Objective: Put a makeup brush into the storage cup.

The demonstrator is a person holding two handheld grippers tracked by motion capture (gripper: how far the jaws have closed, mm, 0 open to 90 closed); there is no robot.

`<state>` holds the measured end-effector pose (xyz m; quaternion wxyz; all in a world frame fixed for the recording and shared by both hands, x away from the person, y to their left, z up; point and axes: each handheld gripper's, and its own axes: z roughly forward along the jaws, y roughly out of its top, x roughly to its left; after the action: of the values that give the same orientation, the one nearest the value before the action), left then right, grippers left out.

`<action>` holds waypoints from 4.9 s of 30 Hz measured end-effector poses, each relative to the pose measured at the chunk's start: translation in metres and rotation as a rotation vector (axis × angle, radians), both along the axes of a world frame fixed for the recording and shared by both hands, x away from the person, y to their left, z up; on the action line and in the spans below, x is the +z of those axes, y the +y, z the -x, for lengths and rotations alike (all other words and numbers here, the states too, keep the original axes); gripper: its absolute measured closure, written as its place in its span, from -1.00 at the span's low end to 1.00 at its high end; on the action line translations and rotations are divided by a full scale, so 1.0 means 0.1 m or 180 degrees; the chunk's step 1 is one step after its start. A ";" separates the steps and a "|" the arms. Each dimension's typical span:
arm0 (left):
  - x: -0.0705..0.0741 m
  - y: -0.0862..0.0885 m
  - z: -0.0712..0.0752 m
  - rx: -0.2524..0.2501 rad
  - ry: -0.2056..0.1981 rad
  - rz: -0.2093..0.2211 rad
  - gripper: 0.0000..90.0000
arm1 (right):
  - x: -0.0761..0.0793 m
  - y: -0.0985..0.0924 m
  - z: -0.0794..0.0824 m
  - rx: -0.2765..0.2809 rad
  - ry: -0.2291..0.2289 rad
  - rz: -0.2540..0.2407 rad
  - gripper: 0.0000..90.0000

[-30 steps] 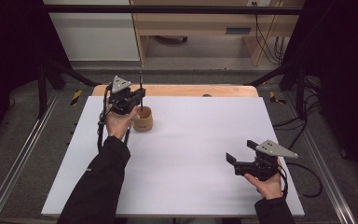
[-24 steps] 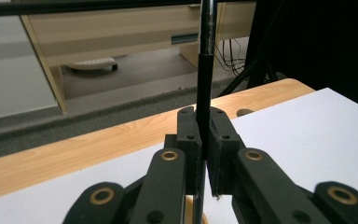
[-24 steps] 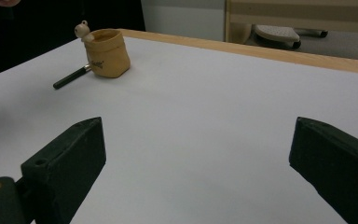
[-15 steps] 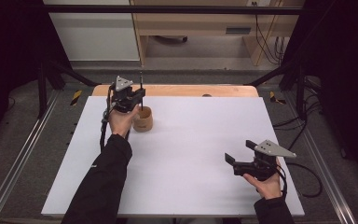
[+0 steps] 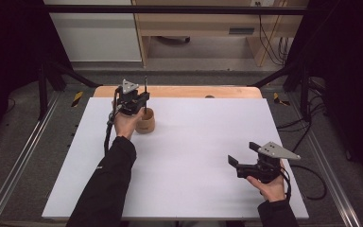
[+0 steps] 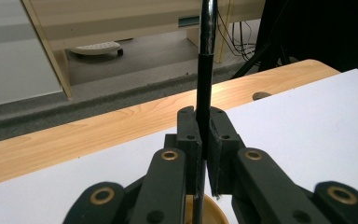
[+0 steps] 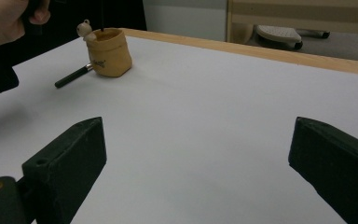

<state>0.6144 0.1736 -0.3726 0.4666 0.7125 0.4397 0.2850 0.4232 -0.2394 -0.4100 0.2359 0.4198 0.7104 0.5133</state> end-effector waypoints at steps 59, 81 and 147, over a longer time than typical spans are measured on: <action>-0.02 0.47 0.95 -0.0395 -0.0058 0.0242 -0.06 | 0.03 0.03 0.02 0.0011 -0.0035 0.0012 -0.90; -0.21 0.77 1.56 -0.0451 -0.0095 0.0236 -0.51 | 0.05 0.02 0.04 0.0006 -0.0064 0.0011 -0.91; -0.26 1.05 1.26 -0.0302 0.0349 -0.0207 -0.69 | 0.02 -0.01 0.04 -0.0024 -0.0034 0.0027 -0.90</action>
<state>0.4888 0.2787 -0.3986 0.4315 0.7619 0.4208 0.2373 0.4192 -0.2409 -0.4077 0.2433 0.4187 0.7098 0.5116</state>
